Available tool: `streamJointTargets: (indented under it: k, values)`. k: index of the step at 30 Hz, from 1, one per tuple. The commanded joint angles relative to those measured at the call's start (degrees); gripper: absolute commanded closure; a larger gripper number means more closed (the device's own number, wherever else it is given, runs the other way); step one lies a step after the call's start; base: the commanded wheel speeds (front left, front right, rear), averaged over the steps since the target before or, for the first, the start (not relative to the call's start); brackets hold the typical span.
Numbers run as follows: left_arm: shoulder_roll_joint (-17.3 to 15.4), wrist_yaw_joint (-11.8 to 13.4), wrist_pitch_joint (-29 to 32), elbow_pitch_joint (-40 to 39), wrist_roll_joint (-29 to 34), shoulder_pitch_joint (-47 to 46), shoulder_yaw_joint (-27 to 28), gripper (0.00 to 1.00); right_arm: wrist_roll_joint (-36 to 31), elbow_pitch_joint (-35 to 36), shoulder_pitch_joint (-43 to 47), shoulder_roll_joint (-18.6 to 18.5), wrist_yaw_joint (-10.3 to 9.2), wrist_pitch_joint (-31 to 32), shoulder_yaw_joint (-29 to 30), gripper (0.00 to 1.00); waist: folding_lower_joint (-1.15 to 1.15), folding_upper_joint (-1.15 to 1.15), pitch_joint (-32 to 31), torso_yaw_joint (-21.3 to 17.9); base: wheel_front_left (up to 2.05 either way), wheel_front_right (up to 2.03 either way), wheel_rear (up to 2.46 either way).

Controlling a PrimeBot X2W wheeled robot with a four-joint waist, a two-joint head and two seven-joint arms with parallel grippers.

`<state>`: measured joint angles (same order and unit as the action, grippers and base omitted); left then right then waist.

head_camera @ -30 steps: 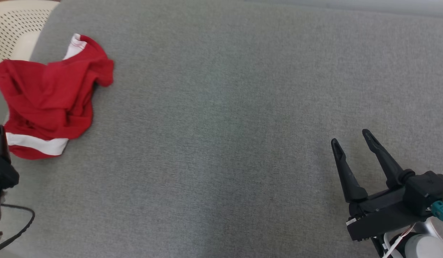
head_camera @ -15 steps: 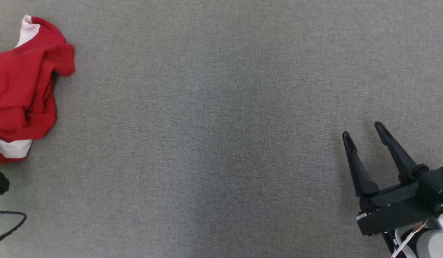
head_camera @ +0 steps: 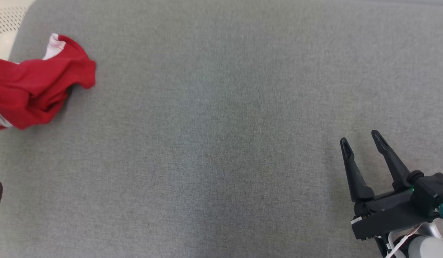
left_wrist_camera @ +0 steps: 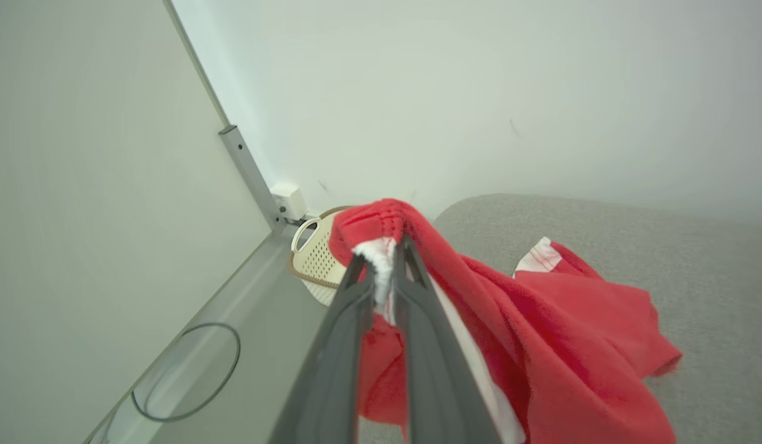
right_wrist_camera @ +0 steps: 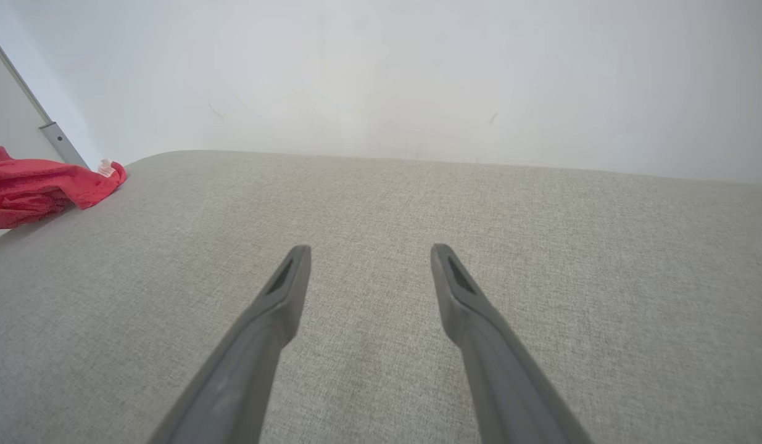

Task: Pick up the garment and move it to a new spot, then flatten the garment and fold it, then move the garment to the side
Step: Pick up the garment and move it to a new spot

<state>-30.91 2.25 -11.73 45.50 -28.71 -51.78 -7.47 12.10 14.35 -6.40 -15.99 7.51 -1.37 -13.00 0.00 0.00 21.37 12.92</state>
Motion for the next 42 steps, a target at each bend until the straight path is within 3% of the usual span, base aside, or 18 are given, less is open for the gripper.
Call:
streamJointTargets:
  k: [1,8,13,17,22,28,33,42]
  values:
    - [-0.7,0.3,-0.6,-1.1,0.9,0.4,-0.4,1.00,0.0,-0.1,0.5,0.2,-0.04,-0.4,0.1,0.00,0.00,0.00,-2.7,0.2,0.00,0.00,0.00]
    - [-0.7,4.9,-0.5,-17.6,4.2,4.6,-2.3,1.00,0.1,-2.0,1.0,2.6,-0.04,-1.6,0.5,0.00,0.00,0.00,-7.4,-1.0,0.00,0.00,0.00]
    - [-0.6,8.2,4.1,-33.7,6.3,11.3,-5.1,1.00,0.0,-3.2,1.2,4.3,-0.04,-2.4,0.7,0.00,0.00,0.00,-9.6,-2.9,0.00,0.00,0.00]
    - [0.0,10.0,8.6,-45.4,8.6,16.5,-9.0,1.00,0.1,-3.7,1.2,5.3,-0.04,-3.2,0.8,0.00,0.00,0.00,-10.1,-4.7,0.00,0.00,0.00]
    - [1.9,10.9,12.9,-54.3,9.9,21.0,-14.2,1.00,0.3,-4.4,0.5,6.0,-0.04,-3.8,0.6,0.00,0.00,0.00,-9.9,-7.7,0.00,0.00,0.00]
    - [5.3,10.7,15.9,-58.4,9.1,23.8,-19.5,1.00,0.5,-5.3,0.1,6.9,-0.04,-4.8,0.9,0.00,0.00,0.00,-9.0,-11.9,0.00,0.00,0.00]
    - [8.0,8.9,16.4,-58.5,9.2,23.8,-24.0,1.00,0.6,-5.7,-0.2,7.5,-0.04,-5.4,0.7,0.00,0.00,0.00,-8.1,-15.3,0.00,0.00,0.00]
    - [16.8,3.1,16.3,-51.6,9.5,17.2,-33.6,1.00,1.6,-7.5,-1.7,8.8,-0.04,-7.4,0.9,0.00,0.00,0.00,-4.1,-23.6,0.00,0.00,0.00]
